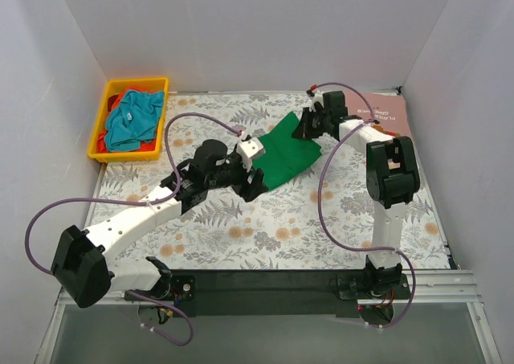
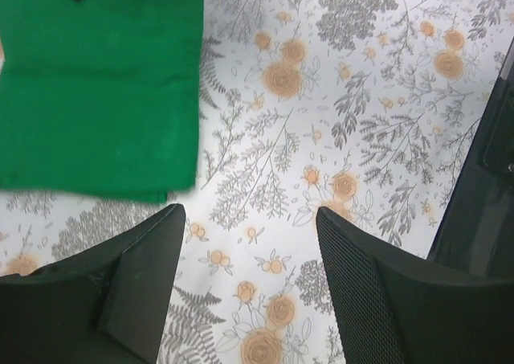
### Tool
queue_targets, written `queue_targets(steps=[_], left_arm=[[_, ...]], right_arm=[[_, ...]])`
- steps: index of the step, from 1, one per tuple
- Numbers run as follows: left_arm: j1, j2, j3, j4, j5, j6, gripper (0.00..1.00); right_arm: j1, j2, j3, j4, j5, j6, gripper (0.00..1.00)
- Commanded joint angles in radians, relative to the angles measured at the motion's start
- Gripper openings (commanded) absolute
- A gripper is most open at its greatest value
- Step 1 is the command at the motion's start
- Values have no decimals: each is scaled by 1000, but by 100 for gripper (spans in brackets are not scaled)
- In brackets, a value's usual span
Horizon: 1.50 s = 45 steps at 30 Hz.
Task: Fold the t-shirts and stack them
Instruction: Neatly place the folded tshirt to the corner
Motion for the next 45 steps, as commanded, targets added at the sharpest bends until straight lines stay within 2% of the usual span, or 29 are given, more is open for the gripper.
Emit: queue_targets(steps=[1, 2, 7, 12, 23, 31, 45], left_arm=[[12, -47, -58, -86, -45, -17, 66], [17, -60, -79, -89, -48, -18, 66], [49, -103, -121, -98, -50, -18, 66], [50, -106, -133, -100, -40, -6, 66], [50, -75, -145, -74, -34, -26, 68], [50, -78, -156, -69, -44, -31, 68], [50, -60, -156, -60, -39, -32, 69]], right_arm=[[-55, 47, 166, -232, 42, -268, 1], [-65, 58, 253, -259, 52, -270, 1], [-121, 84, 421, -335, 130, -443, 1], [-162, 124, 605, -418, 168, -513, 1], [-181, 58, 695, -418, 194, -556, 1], [-214, 34, 766, -417, 184, -500, 1], [-246, 0, 797, -415, 184, -511, 1]])
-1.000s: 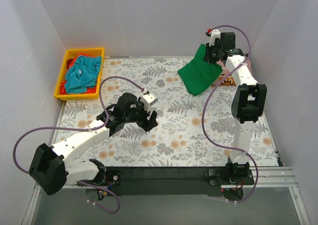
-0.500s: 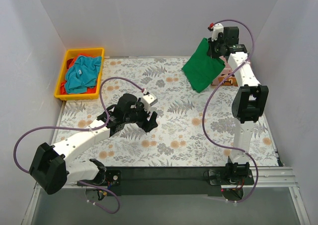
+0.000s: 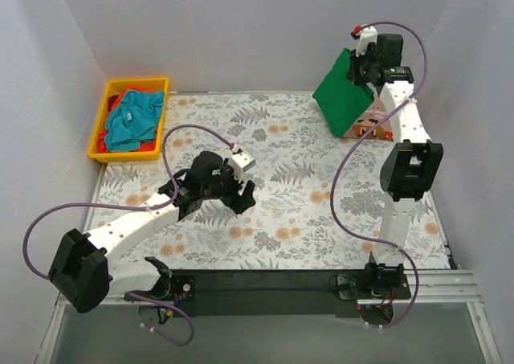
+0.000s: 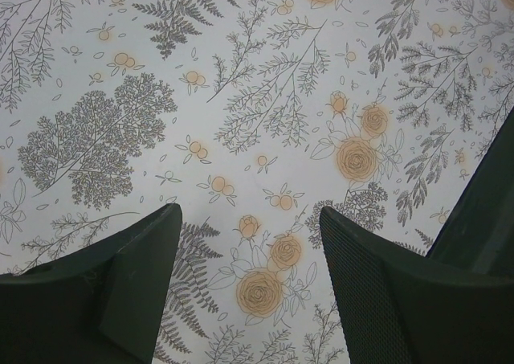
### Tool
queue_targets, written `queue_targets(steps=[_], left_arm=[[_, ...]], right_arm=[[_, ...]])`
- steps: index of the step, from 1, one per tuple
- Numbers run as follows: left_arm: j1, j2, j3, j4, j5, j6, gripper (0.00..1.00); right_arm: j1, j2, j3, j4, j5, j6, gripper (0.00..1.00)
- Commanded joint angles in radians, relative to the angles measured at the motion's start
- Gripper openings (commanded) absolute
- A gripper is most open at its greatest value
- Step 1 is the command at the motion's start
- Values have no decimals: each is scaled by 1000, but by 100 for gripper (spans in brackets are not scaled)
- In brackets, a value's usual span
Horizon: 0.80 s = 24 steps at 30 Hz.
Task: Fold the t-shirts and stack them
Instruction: Neatly place the folded tshirt to the corner
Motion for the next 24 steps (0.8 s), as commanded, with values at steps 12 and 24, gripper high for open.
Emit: queue_targets(steps=[12, 24], left_arm=[[2, 0, -8, 19, -4, 0, 69], [2, 15, -5, 10, -5, 8, 69]], right_arm=[[-61, -71, 49, 34, -14, 20, 1], [-116, -15, 25, 54, -2, -13, 1]])
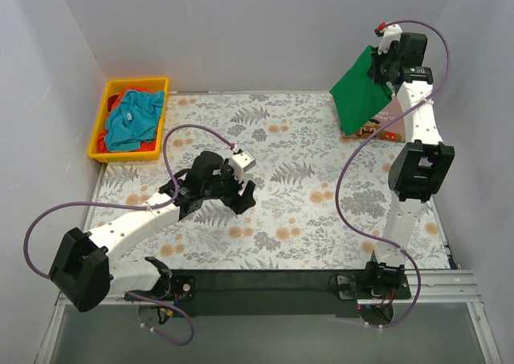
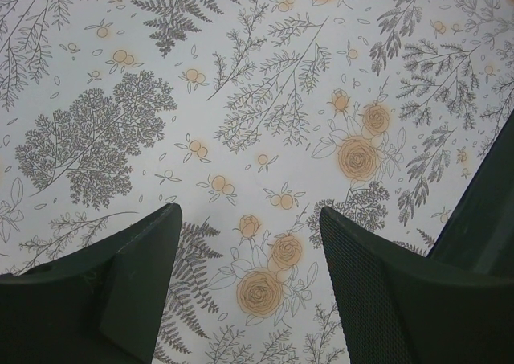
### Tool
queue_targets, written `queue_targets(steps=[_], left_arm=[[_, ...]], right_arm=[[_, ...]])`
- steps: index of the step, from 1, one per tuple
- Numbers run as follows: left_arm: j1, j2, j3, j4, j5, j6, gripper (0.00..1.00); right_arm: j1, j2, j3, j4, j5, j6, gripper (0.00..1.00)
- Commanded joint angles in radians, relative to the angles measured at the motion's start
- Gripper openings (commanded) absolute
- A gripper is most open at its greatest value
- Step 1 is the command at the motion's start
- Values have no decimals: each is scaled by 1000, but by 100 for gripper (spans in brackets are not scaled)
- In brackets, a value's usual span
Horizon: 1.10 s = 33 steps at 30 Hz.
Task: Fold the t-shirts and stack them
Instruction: Neatly place the folded tshirt to the corner
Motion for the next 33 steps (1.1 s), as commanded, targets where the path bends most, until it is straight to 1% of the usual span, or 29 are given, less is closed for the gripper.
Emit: queue_targets(steps=[1, 7, 10, 18, 33], left_arm=[[2, 10, -3, 7, -7, 7, 69], [2, 28, 18, -10, -11, 8, 71], [2, 27, 26, -22, -10, 8, 75], [2, 22, 35, -41, -14, 7, 76], [2, 21, 43, -68, -33, 8, 77]], right_arm=[[-13, -6, 9, 58, 2, -17, 1], [-39, 0, -31, 84, 8, -40, 1], [-55, 9, -38, 90, 5, -54, 1], [-81, 40, -68, 124, 8, -98, 1], [-124, 106, -69, 178, -3, -149, 1]])
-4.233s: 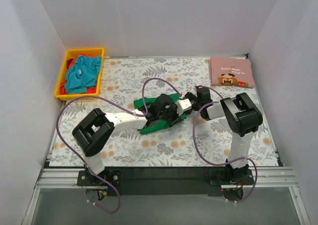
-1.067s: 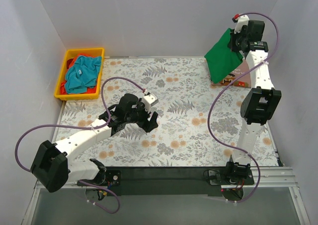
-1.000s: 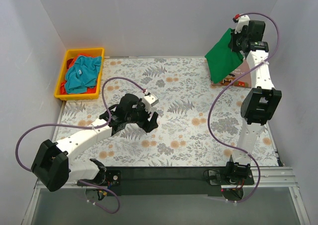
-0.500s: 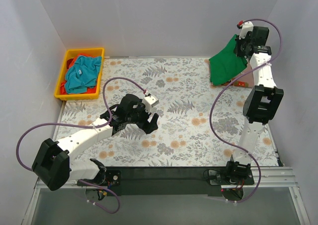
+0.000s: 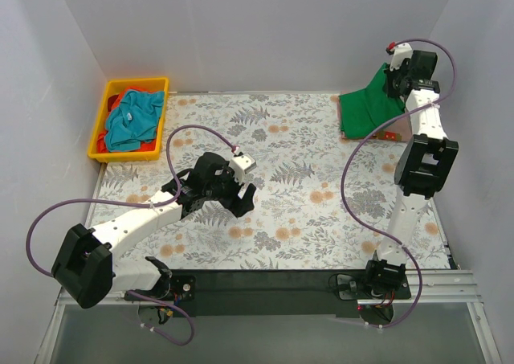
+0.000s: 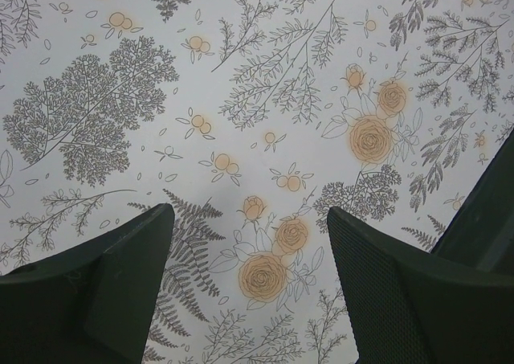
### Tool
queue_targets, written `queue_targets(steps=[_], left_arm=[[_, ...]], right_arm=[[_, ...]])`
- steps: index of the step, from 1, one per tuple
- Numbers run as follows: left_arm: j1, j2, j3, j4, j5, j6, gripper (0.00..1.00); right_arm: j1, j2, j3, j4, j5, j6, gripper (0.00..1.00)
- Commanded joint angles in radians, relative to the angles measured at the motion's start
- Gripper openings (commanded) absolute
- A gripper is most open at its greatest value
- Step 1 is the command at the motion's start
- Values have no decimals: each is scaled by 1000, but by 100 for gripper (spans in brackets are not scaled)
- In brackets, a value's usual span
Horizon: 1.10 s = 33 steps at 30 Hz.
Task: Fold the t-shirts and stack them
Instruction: Neatly place the folded tshirt to the corner
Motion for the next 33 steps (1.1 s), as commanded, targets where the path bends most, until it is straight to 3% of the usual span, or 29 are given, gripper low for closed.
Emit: queue_targets(steps=[1, 2, 3, 5, 6, 13, 18, 24, 29, 33], left_arm=[[2, -9, 38, -22, -16, 6, 77], [2, -11, 38, -27, -17, 8, 77], [0, -12, 38, -29, -22, 8, 77], [2, -19, 38, -35, -30, 8, 77], [3, -22, 38, -39, -28, 6, 77], [11, -34, 50, -53, -14, -17, 78], [45, -54, 64, -64, 53, -55, 90], [77, -8, 203, -222, 105, -149, 92], [178, 8, 282, -311, 184, -213, 97], [270, 3, 308, -344, 228, -235, 97]], right_arm=[[-8, 5, 6, 82, 5, -27, 10], [-9, 8, 6, 90, 16, -29, 20], [-9, 9, 4, 94, 34, -27, 54], [-9, 11, 7, 113, 97, -23, 95], [-9, 9, 9, 116, 109, -24, 98], [-12, -41, 9, 116, 70, -32, 98], [-8, -98, -28, 99, 13, -30, 98], [37, -205, -42, -102, -104, -32, 98], [86, -368, -183, -298, -170, 2, 98], [94, -601, -423, -364, -222, 29, 98]])
